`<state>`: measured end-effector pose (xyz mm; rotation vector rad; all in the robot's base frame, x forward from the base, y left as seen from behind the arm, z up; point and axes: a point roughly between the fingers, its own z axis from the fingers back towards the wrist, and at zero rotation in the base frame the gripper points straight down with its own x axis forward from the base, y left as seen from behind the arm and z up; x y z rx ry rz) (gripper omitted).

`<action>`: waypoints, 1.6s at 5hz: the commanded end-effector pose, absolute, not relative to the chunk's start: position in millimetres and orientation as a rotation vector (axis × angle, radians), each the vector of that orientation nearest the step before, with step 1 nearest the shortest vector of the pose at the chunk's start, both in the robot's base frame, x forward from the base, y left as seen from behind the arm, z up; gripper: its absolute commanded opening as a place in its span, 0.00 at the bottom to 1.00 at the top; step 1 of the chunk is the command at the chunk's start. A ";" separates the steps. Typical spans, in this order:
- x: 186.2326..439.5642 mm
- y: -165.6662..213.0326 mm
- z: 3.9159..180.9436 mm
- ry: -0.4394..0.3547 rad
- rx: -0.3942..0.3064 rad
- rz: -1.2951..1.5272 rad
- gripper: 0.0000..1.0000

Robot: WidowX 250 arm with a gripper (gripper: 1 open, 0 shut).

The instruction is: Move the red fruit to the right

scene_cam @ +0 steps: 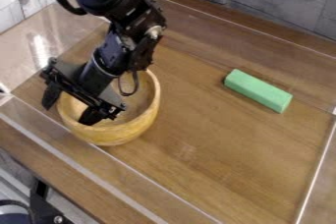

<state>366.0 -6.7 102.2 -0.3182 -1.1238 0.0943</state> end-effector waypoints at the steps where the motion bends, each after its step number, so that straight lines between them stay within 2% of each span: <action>1: 362.2 -10.3 105.6 -1.139 -0.334 0.074 0.00; 2: 359.9 -16.0 103.6 -1.138 -0.357 0.055 0.00; 4: 360.7 -18.7 103.6 -1.109 -0.471 -0.090 0.00; 7: 371.9 -36.2 97.9 -1.103 -0.548 -0.103 0.00; 8: 367.5 -45.0 107.5 -1.085 -0.615 -0.155 0.00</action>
